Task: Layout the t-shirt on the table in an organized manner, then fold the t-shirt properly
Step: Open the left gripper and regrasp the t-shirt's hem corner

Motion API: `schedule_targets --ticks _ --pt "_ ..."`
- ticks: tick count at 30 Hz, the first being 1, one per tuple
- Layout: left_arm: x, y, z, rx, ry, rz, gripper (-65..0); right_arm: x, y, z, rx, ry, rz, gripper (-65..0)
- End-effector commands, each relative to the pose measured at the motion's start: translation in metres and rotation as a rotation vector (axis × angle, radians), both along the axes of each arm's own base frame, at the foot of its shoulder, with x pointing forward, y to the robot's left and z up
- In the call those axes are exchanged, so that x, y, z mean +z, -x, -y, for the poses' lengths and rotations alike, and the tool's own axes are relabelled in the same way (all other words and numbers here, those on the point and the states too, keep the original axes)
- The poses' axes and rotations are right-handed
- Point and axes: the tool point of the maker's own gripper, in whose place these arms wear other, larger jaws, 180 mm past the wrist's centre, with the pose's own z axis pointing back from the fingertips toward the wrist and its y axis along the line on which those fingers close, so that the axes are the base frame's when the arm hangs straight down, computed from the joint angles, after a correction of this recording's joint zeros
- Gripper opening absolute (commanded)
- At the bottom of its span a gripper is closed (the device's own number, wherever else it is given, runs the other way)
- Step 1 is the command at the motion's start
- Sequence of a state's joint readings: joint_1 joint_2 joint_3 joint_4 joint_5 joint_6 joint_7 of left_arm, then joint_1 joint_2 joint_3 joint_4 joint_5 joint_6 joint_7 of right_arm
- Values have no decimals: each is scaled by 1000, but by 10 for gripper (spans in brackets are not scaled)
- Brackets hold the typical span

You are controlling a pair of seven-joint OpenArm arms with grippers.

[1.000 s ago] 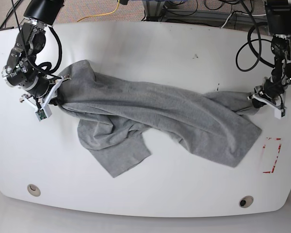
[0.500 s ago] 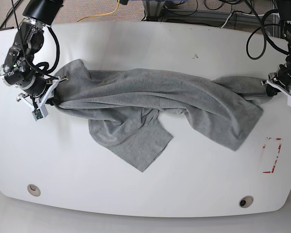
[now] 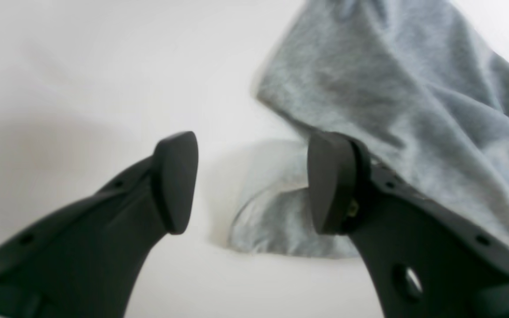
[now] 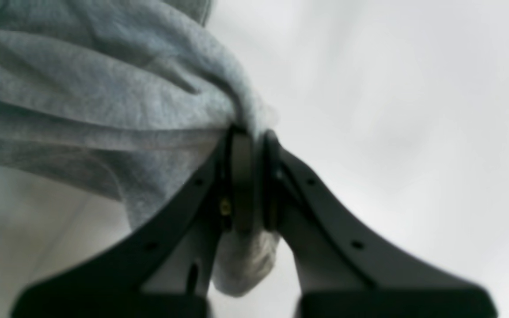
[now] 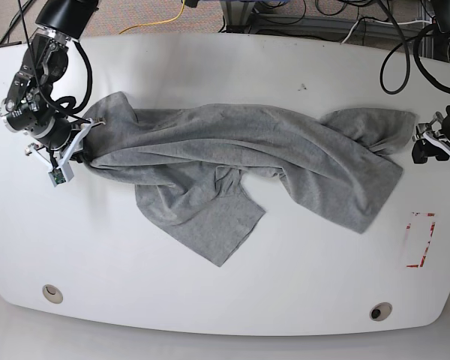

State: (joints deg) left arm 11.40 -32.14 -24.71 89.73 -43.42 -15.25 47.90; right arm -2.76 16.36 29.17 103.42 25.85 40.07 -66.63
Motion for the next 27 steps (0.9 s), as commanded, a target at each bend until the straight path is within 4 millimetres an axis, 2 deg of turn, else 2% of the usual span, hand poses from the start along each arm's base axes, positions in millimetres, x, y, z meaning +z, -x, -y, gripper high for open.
schedule_targets --ticks 1,5,15,20,27 --pt "23 -9 1 -30 -30 47 -278 12 -8 -1 4 -4 48 -642" --pt "35 -17 -8 -5 -34 78 -278 11 -8 -3 5 -9 46 -642" --pt "13 -43 -37 136 88 70 -278 9 -8 -10 6 -29 48 -642" --pt "-9 -58 -29 165 173 35 -278 9 -8 -10 6 -31 48 -642" --pt "-31 -74 -6 138 227 -3 -278 9 -8 -11 7 -35 50 -642"
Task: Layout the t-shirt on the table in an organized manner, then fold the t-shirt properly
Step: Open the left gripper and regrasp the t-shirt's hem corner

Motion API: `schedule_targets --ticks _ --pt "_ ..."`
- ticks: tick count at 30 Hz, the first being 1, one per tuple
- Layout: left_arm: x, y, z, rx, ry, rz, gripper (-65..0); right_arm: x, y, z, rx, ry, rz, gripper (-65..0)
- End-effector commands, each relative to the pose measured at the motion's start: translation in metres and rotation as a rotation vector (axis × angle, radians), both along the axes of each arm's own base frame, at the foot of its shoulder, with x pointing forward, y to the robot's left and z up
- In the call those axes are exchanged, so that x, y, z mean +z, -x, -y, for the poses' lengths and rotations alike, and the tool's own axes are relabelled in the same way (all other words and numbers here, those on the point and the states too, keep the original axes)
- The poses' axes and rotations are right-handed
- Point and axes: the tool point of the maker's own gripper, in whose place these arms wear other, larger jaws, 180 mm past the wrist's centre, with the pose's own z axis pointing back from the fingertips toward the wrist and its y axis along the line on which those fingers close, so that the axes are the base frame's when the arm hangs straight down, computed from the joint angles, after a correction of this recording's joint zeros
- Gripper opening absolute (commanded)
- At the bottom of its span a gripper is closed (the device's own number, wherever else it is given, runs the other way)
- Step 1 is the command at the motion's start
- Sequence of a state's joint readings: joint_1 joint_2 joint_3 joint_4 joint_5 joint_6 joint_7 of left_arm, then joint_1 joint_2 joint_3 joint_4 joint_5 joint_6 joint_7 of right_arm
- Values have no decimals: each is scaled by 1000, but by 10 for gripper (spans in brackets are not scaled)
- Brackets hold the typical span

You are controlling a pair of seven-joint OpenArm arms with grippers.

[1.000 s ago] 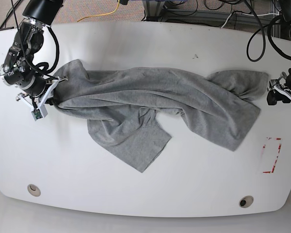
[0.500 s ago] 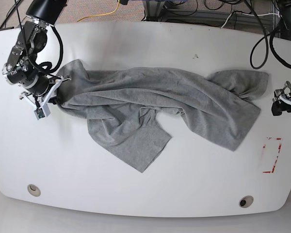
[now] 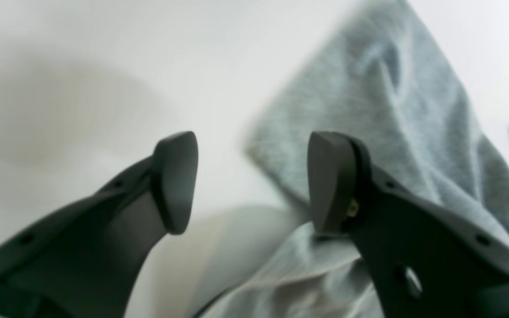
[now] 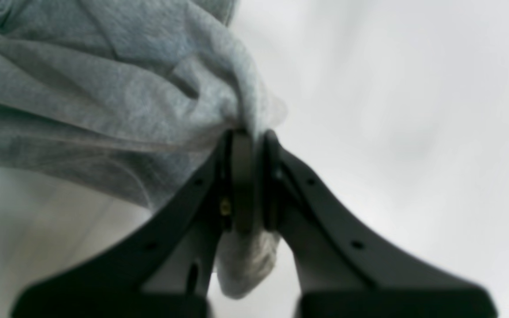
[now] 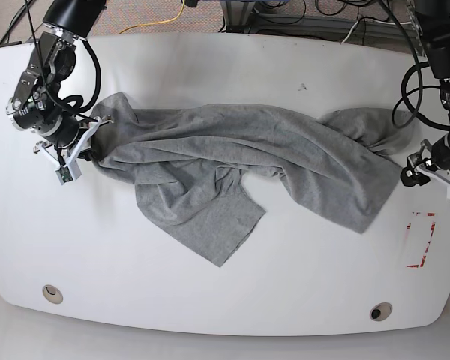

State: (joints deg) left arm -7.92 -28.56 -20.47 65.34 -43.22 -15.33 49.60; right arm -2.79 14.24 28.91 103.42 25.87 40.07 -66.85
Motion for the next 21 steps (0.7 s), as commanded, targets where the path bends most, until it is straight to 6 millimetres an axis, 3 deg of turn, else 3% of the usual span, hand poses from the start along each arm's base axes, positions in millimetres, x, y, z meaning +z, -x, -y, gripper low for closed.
schedule_targets --ticks 1,12,19,21 --pt "8 -19 4 0 5 59 -278 15 -9 2 4 2 55 -642" --pt "-26 -13 18 26 68 -9 -278 16 -9 5 5 9 55 -642" --pt "-38 -9 22 7 19 -51 -279 16 -9 5 4 8 56 -642" --pt "-40 -9 25 4 21 -53 -306 16 -9 5 4 8 56 -642"
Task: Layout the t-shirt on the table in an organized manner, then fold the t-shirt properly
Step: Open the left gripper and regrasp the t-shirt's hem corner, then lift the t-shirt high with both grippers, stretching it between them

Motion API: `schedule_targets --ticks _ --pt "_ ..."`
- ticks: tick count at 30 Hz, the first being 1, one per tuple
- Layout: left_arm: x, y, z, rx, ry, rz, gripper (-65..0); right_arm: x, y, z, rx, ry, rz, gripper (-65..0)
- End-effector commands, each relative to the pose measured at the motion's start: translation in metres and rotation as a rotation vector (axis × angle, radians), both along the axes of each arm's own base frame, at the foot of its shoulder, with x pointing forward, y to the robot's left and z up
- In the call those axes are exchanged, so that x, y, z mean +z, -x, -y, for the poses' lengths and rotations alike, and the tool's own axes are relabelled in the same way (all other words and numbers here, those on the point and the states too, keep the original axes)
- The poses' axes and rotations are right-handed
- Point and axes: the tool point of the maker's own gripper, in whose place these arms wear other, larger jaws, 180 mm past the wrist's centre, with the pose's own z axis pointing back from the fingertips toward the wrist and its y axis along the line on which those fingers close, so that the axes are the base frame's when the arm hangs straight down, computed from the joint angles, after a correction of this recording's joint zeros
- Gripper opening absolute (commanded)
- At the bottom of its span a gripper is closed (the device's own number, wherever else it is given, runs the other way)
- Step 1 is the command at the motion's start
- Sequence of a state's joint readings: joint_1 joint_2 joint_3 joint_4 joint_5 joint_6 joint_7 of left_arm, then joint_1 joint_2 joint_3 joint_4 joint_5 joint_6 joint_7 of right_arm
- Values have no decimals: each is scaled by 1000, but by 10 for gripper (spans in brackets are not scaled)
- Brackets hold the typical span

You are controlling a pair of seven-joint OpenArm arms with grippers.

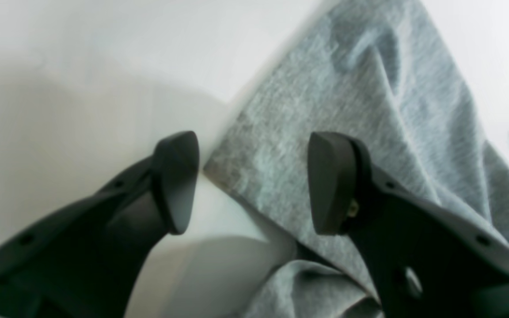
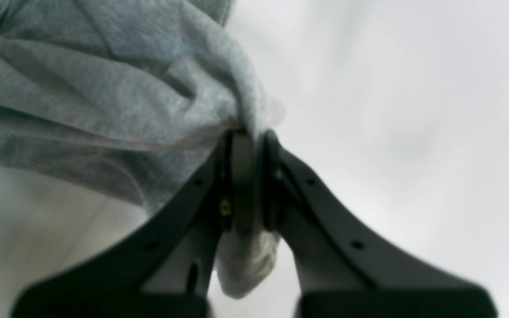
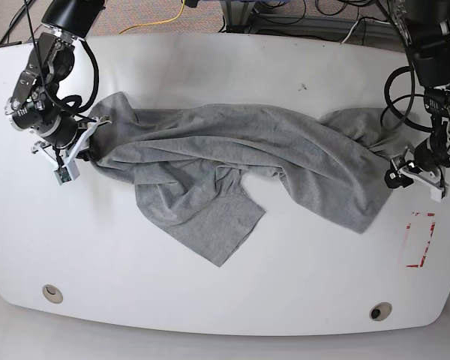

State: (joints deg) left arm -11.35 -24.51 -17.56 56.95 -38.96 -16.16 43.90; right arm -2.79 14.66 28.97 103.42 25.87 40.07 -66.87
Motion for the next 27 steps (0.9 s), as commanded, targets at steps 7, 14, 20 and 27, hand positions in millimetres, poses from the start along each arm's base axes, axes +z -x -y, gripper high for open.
schedule_targets --ticks 7,14,20,27 --pt "-5 2 5 -9 -7 -33 -568 15 -9 1 5 -4 56 -642" --pt "-5 1 6 -10 -6 -30 -556 15 -9 0 4 -5 56 -642" --pt "1 -6 7 -11 -4 -11 -568 15 -9 0 4 -5 56 -642" --pt "7 -13 4 1 -12 25 -650 15 -9 0 4 -7 56 -642"
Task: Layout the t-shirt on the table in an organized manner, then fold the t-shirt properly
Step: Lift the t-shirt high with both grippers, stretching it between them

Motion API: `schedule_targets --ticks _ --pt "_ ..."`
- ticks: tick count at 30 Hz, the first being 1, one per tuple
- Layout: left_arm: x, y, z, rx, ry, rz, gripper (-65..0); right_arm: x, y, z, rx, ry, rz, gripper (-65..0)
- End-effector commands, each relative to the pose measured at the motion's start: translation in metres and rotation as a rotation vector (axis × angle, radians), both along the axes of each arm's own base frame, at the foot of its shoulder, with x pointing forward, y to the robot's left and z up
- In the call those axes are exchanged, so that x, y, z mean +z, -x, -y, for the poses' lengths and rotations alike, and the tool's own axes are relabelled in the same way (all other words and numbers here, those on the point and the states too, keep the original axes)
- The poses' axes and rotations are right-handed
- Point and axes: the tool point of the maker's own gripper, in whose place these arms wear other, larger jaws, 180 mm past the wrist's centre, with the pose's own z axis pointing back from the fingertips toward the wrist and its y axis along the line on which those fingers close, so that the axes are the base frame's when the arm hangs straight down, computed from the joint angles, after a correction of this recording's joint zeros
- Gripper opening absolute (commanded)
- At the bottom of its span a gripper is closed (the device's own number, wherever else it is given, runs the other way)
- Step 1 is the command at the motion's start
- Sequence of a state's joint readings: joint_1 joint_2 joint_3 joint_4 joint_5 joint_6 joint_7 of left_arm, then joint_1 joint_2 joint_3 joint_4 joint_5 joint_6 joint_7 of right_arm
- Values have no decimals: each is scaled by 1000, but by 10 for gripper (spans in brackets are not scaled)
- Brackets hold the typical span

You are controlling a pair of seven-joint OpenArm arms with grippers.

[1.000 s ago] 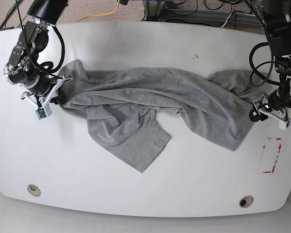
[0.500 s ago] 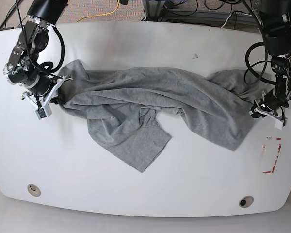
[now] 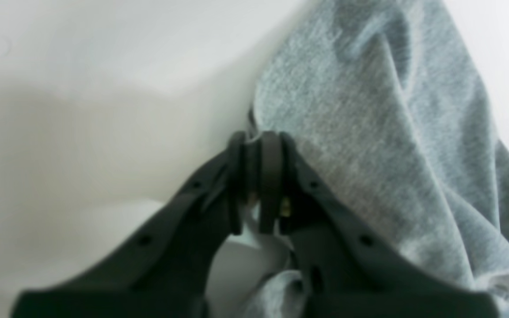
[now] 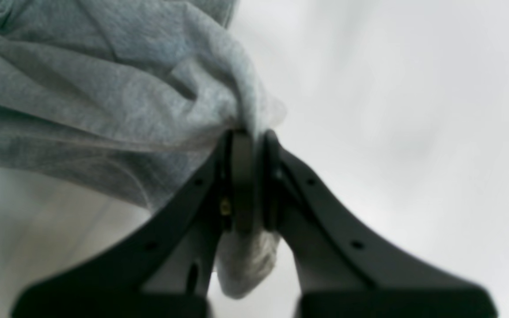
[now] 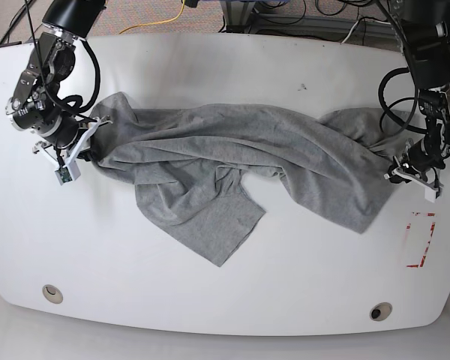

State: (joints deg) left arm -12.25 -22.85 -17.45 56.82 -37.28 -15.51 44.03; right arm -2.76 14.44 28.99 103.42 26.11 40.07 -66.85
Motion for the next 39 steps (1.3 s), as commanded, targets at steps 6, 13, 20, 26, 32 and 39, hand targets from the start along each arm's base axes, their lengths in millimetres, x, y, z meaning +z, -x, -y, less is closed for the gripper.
schedule_targets --ticks 6,13,20,26,32,39 --pt "18 -16 -7 6 -17 55 -650 15 -9 1 4 -1 55 -642" --pt "34 -23 -4 -10 -36 100 -650 15 -9 2 2 0 56 -642" --pt "77 -34 6 -77 -102 199 -650 21 -10 2 4 11 75 -642" --pt "127 -37 14 -132 -176 300 -650 39 -3 -2 29 71 102 -642" --pt "171 -33 16 -154 -241 379 -650 36 8 -8 37 78 82 -642" --pt "209 -33 28 -185 -298 477 -650 24 19 -16 34 50 51 -642"
